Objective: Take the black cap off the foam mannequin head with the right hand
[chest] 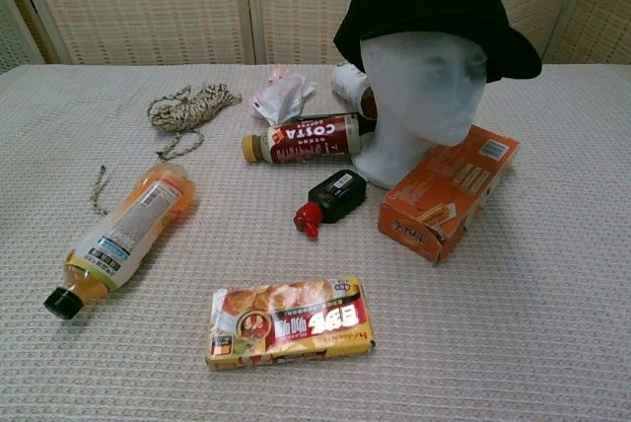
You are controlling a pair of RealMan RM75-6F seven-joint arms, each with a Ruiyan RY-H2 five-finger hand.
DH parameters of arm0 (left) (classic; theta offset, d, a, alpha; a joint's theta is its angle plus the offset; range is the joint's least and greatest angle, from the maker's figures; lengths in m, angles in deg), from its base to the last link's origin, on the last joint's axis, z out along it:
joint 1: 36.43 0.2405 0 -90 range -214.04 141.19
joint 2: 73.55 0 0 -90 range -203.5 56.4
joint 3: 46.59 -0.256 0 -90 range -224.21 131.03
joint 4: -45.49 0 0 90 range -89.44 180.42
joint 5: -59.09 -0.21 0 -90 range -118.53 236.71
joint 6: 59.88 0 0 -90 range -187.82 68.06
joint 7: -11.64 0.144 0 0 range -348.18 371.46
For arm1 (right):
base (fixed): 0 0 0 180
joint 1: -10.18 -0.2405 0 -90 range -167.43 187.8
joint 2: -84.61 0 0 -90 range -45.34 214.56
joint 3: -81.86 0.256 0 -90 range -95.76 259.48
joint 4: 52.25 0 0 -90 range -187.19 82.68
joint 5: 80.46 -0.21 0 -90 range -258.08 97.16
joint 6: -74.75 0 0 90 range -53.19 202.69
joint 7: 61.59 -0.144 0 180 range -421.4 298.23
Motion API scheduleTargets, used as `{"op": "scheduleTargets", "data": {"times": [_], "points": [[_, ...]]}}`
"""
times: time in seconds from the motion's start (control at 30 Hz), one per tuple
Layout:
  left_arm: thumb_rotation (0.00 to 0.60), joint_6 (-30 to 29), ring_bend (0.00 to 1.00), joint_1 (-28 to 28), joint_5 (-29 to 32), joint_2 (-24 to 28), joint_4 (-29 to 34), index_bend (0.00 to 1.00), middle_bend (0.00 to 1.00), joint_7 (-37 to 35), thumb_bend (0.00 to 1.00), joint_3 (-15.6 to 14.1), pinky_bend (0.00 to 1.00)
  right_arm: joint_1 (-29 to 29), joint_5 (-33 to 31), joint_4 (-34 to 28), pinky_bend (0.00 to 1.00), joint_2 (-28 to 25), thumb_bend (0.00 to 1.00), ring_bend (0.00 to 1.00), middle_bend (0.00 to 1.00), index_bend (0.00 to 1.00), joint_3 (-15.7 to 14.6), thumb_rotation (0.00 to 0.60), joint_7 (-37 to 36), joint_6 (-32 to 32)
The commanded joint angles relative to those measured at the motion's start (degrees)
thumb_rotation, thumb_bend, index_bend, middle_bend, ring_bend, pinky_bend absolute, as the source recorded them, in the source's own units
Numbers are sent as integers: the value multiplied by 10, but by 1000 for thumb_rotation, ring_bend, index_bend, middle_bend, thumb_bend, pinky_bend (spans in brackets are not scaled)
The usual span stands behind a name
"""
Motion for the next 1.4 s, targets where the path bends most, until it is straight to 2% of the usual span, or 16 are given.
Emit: {"op": "scheduleTargets", "data": {"times": [0.03, 0.37, 0.47, 0.7, 0.97, 1.17, 1.4], "points": [[600, 2, 189, 0, 1, 0, 1, 196, 195, 3, 51, 0, 134, -3, 1, 2, 640, 3, 2, 551, 520, 318, 2, 600, 5, 7], [600, 4, 189, -1, 4, 5, 7, 196, 195, 6, 51, 2, 134, -5, 9, 9, 694, 14, 3, 608, 586, 318, 11, 600, 5, 5], [600, 8, 189, -3, 4, 6, 9, 196, 195, 6, 52, 3, 134, -6, 17, 8, 776, 16, 4, 657, 631, 318, 16, 600, 1, -2], [600, 10, 189, -5, 0, 9, 10, 196, 195, 2, 51, 3, 134, -40, 37, -31, 994, 2, 7, 878, 822, 318, 27, 600, 0, 31], [600, 7, 189, -1, -1, 16, 14, 196, 194, 0, 51, 0, 134, -98, 30, -75, 1000, 15, 44, 966, 902, 315, 65, 600, 33, 83], [600, 9, 189, 0, 1, 20, 18, 196, 194, 2, 51, 0, 134, -137, -6, -100, 1000, 26, 39, 974, 905, 303, 92, 600, 42, 131], [600, 16, 189, -4, 0, 17, 17, 196, 193, 3, 52, -1, 134, -176, -32, -94, 1000, 64, 37, 977, 905, 298, 113, 600, 43, 168]]}}
